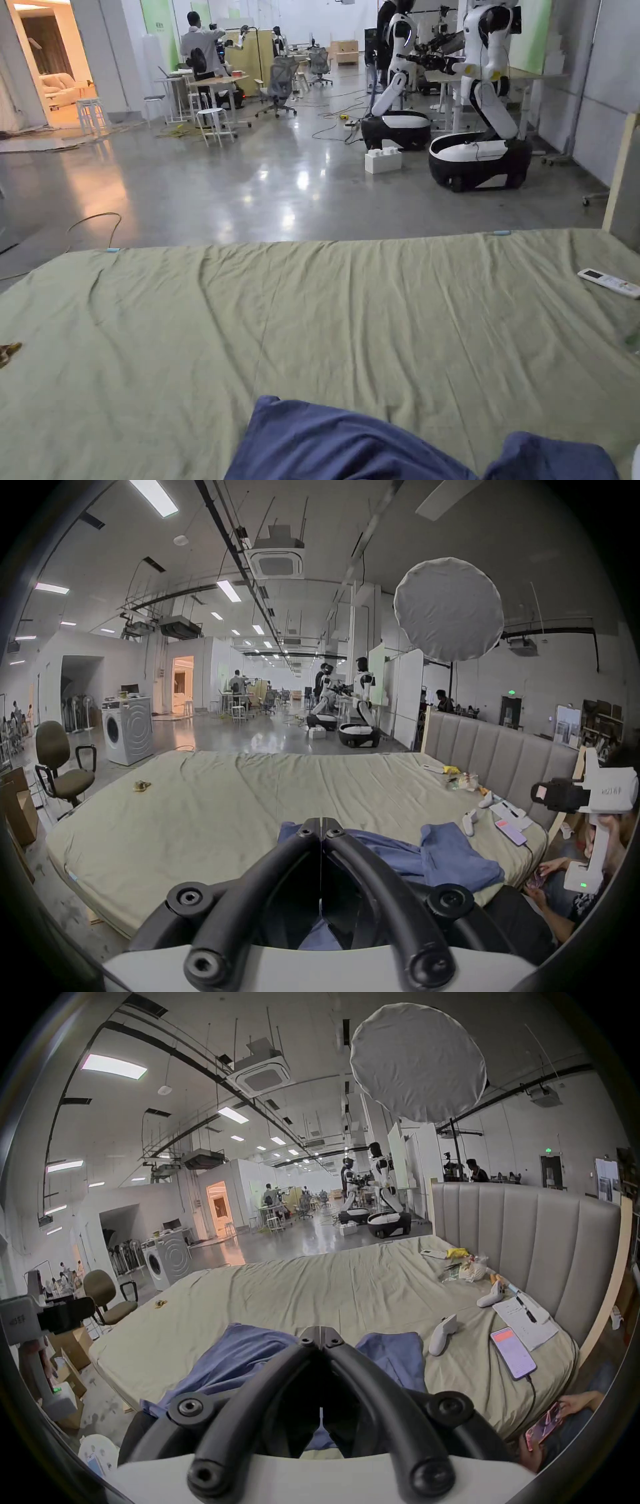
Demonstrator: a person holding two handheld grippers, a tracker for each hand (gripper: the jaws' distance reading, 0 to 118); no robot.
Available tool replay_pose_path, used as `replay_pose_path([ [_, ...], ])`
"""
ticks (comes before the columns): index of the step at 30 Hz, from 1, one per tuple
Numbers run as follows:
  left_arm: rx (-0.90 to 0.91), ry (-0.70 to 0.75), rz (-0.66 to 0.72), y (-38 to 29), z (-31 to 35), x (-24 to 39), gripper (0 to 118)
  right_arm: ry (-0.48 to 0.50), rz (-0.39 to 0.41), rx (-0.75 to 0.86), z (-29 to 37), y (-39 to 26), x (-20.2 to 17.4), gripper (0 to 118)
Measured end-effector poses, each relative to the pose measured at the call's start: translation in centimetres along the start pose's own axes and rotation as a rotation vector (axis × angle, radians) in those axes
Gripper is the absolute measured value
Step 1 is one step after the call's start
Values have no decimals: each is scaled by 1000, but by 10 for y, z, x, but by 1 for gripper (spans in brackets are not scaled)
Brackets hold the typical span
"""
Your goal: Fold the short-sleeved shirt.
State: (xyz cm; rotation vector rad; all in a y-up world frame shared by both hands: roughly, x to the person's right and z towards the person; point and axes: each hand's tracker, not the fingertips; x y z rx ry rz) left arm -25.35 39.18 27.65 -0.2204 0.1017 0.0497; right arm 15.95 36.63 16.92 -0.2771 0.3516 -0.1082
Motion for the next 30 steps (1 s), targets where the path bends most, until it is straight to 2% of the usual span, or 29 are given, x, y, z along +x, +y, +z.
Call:
replay_pose_path([
  [10, -73, -72, 8, 1, -48, -7, 0, -6, -2, -8, -13, 1, 4, 0],
  [15, -154, -119, 90, -1, -122, -32, 1, 11, -70, -76, -29, -8, 8, 0],
  [16, -181, -123, 102, -4, -141, -37, 6, 22, -68, -97, -30, -10, 10, 0],
  [17, -196, -121, 96, -7, -165, -44, 16, 19, -60, -113, -30, -13, 12, 0],
  [18, -224, -122, 96, -11, -187, -49, 30, 8, -48, -130, -29, -16, 14, 0],
  [19, -278, -124, 88, -12, -210, -52, 51, -9, -34, -162, -30, -20, 17, 0],
  [20, -327, -119, 69, -18, -244, -57, 63, -30, -29, -193, -31, -24, 20, 0],
  [22, -413, -91, 41, -29, -296, -62, 65, -63, -47, -232, -36, -31, 26, 0],
  [26, -533, -54, 17, -52, -398, -75, 65, -112, -138, -293, -50, -47, 43, 0],
  [28, -605, -37, 77, -65, -437, -84, 65, -121, -150, -301, -56, -49, 47, 0],
  [30, -638, 1, 53, -78, -461, -87, 65, -126, -157, -306, -60, -51, 52, 0],
])
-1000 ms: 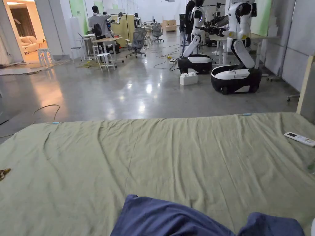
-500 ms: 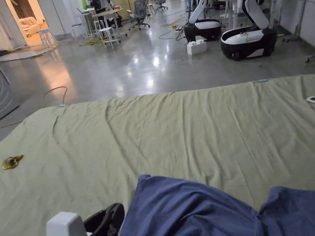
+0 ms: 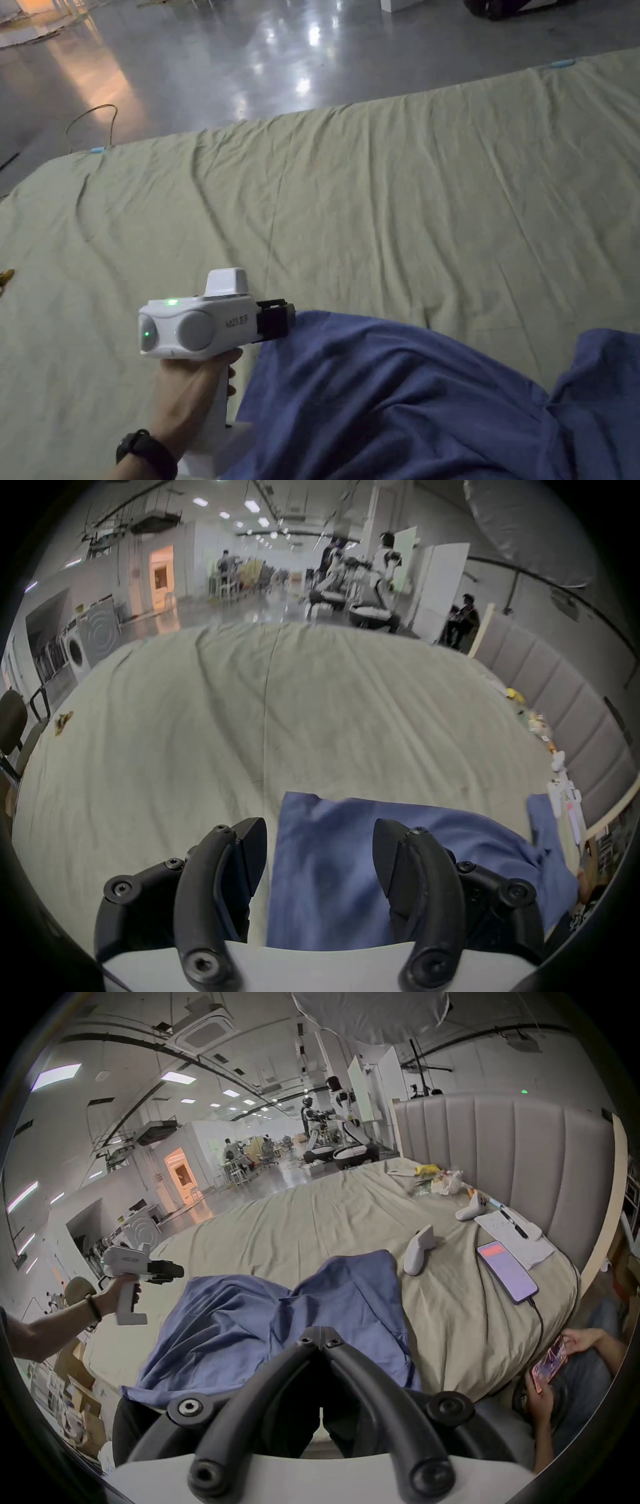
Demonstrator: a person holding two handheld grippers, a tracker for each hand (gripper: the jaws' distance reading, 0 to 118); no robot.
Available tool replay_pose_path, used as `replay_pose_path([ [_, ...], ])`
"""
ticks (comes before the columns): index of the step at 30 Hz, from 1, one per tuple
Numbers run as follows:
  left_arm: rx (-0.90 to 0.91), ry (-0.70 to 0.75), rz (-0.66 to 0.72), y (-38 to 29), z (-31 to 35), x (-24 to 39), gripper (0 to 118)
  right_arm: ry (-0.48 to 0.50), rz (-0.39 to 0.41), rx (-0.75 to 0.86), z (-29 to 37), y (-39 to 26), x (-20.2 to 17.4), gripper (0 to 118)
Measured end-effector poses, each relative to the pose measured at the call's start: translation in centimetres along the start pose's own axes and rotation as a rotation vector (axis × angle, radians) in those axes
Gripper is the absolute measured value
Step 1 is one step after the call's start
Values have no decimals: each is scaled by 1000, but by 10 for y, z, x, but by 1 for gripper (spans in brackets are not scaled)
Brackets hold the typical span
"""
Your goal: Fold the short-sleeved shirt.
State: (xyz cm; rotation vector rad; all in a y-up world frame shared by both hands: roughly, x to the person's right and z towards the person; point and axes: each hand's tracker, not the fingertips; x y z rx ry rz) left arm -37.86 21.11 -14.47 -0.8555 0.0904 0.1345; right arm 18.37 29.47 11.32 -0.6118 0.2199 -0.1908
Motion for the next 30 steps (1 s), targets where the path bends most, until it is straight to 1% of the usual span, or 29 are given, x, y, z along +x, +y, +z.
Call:
replay_pose_path([
  [3, -12, 1, 2, 4, -27, -3, 65, -5, 2, -23, -9, 1, 3, 0],
  [5, -32, -5, 0, 1, -38, 0, 64, -24, 35, -52, -13, 4, 0, 0],
  [6, -61, 12, -11, -1, -44, 2, 62, -29, 49, -62, -14, 3, 0, 0],
  [7, -93, 48, -21, -2, -50, 2, 53, -30, 62, -69, -15, 3, -1, 0],
  [8, -101, 67, -25, -5, -54, 3, 47, -28, 72, -76, -16, 3, -1, 0],
  [11, -102, 46, -35, -9, -57, 6, 45, -31, 93, -80, -16, 3, -2, 0],
  [12, -104, 47, -37, -7, -57, 8, 41, -33, 92, -78, -16, 2, 0, 0],
  [13, -113, 46, -45, -5, -55, 12, 28, -34, 88, -77, -18, 2, 1, 0],
  [14, -120, 46, -52, -5, -56, 19, 19, -35, 80, -75, -21, 3, 3, 0],
  [15, -131, 82, -101, -6, -57, 22, 13, -38, 76, -73, -24, 5, 4, 0],
  [17, -151, 126, -191, -6, -63, 33, 11, -69, 47, -69, -35, 12, 11, 0],
  [18, -142, 134, -207, -8, -67, 36, 11, -119, 2, -91, -47, 16, 16, 2],
  [19, -139, 137, -197, -10, -70, 36, 11, -154, -45, -129, -59, 20, 23, 12],
  [20, -138, 137, -198, -11, -68, 40, 11, -158, -116, -163, -78, 20, 37, 33],
  [21, -140, 137, -201, -11, -64, 43, 11, -154, -157, -177, -92, 22, 45, 54],
  [22, -145, 133, -202, -9, -61, 42, 10, -157, -184, -207, -110, 24, 54, 66],
  [24, -158, 115, -196, -6, -59, 39, 10, -167, -208, -175, -139, 26, 69, 64],
  [28, -178, 95, -161, -4, -56, 38, 10, -257, -165, -268, -200, 28, 86, 64],
  [30, -179, 112, -191, -3, -57, 39, 10, -266, -134, -316, -221, 28, 90, 64],
])
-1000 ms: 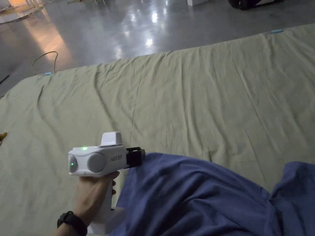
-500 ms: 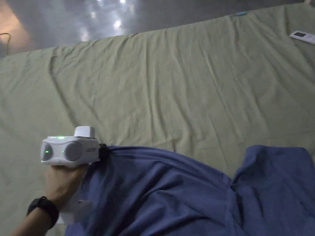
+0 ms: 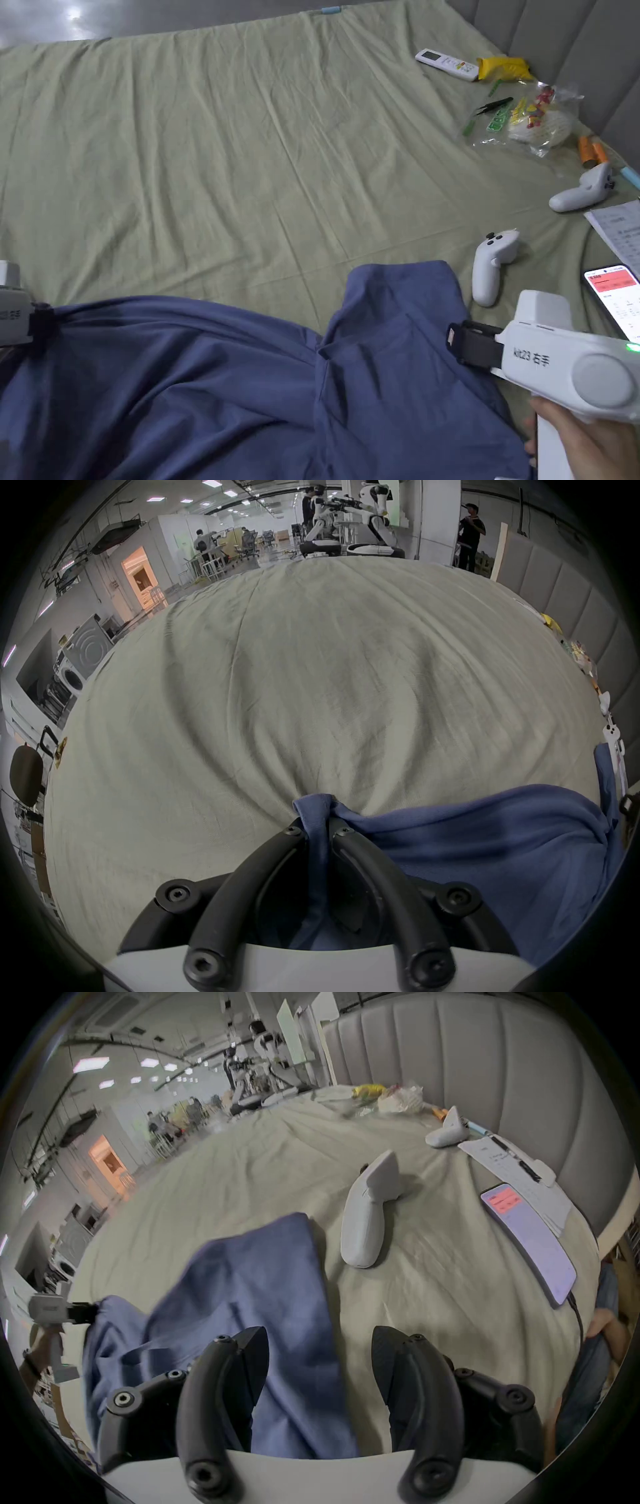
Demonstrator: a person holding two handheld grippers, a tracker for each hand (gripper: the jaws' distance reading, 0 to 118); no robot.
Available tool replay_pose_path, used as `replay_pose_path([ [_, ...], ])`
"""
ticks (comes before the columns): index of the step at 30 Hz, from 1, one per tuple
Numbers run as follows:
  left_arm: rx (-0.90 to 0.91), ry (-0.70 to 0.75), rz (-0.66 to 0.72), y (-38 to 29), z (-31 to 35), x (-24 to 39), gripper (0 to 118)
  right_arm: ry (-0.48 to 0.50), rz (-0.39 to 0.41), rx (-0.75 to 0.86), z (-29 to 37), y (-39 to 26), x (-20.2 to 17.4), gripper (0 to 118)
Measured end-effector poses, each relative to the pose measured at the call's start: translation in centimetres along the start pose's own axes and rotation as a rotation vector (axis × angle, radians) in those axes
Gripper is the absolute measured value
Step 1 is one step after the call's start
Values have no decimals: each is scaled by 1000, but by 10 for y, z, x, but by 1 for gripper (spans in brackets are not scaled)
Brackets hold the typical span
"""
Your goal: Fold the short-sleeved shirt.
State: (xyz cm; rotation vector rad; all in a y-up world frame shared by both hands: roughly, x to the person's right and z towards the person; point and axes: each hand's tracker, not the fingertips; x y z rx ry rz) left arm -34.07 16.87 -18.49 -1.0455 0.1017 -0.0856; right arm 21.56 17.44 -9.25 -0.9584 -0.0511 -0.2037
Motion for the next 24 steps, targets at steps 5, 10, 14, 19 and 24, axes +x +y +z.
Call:
replay_pose_path([
  [5, -37, -15, -4, 7, -2, -4, 10, -106, 163, -30, -20, -4, -26, 53],
  [10, -35, 3, -9, 7, -1, -1, 9, -172, 246, 17, -12, -7, -46, 6],
  [14, 134, -52, 98, 5, 47, -9, 5, -82, 136, 76, 14, -2, -31, 1],
  [19, 406, -123, 123, -7, 176, -32, 5, 48, 58, 241, 98, 9, -24, 0],
  [24, 614, -105, 141, -20, 299, -65, 5, 128, 105, 456, 188, 33, -39, 0],
])
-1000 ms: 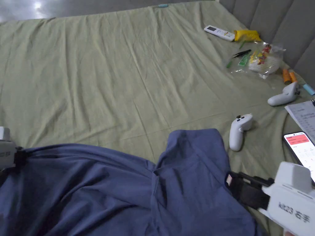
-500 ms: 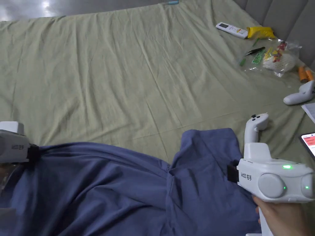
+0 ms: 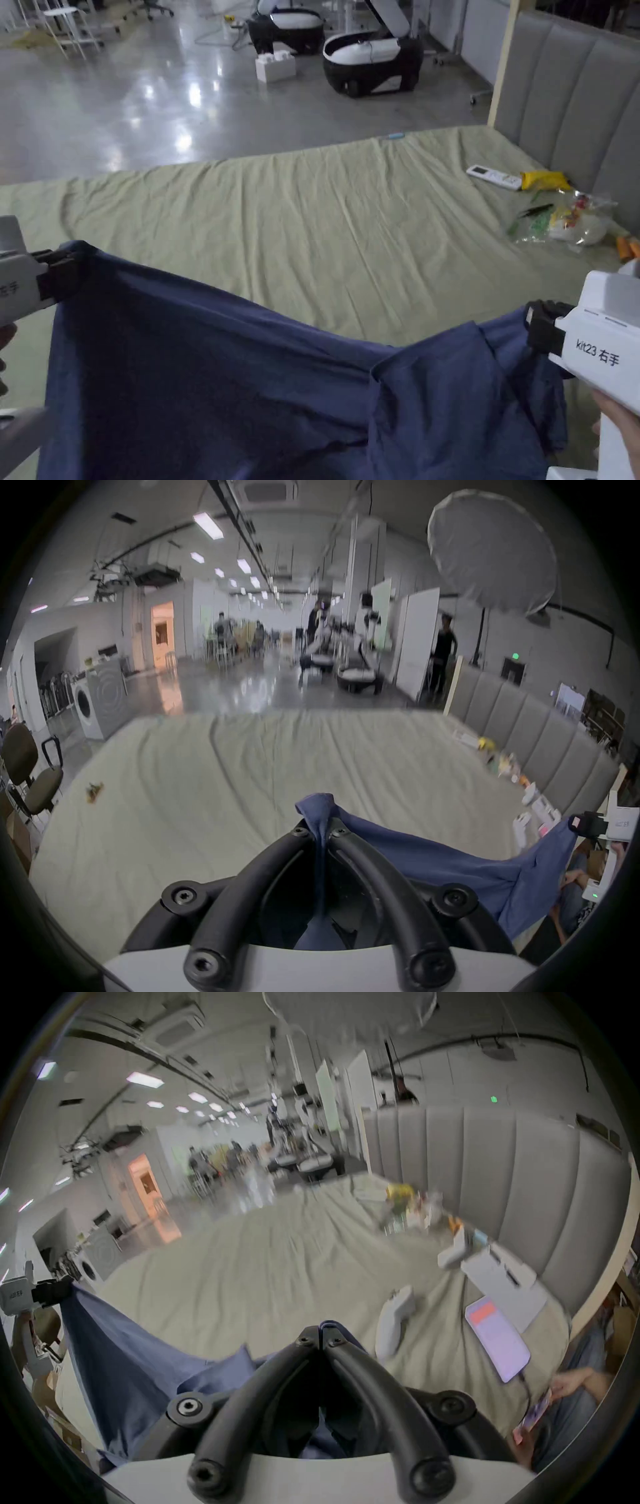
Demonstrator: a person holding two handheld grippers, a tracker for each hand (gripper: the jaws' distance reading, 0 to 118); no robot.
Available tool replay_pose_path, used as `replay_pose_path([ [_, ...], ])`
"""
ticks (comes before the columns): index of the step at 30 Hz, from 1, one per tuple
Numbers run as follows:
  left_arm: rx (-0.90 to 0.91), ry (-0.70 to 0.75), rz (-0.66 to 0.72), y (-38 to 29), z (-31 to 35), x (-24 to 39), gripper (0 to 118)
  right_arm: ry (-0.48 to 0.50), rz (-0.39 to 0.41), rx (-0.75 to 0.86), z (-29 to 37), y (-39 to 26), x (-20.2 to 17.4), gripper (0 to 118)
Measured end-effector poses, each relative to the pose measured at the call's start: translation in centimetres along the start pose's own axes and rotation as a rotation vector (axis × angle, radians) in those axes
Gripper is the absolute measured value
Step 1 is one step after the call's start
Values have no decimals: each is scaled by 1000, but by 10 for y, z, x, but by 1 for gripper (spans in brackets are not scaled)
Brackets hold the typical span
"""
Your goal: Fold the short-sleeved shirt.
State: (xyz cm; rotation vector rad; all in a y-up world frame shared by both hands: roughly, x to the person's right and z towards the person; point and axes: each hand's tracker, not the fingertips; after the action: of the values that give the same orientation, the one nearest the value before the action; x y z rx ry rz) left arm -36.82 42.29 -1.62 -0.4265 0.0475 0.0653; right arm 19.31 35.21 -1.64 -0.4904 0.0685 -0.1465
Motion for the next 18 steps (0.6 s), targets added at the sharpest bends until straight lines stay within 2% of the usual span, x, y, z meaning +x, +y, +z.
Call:
replay_pose_path([
  [6, 220, 18, 30, 67, 118, -20, 5, 62, 72, 258, 64, 97, -27, 0],
  [11, 384, 38, 74, 116, 191, -30, 5, 86, 149, 429, 99, 181, -50, 0],
  [13, 435, 79, 52, 133, 213, -32, 5, 92, 163, 499, 114, 214, -64, 0],
  [16, 479, 105, 59, 157, 239, -34, 5, 61, 258, 635, 135, 263, -88, 0],
  [17, 489, 109, 61, 164, 246, -34, 5, 83, 223, 601, 138, 276, -93, 0],
  [18, 492, 115, 58, 169, 248, -34, 5, 95, 226, 629, 132, 297, -93, 0],
])
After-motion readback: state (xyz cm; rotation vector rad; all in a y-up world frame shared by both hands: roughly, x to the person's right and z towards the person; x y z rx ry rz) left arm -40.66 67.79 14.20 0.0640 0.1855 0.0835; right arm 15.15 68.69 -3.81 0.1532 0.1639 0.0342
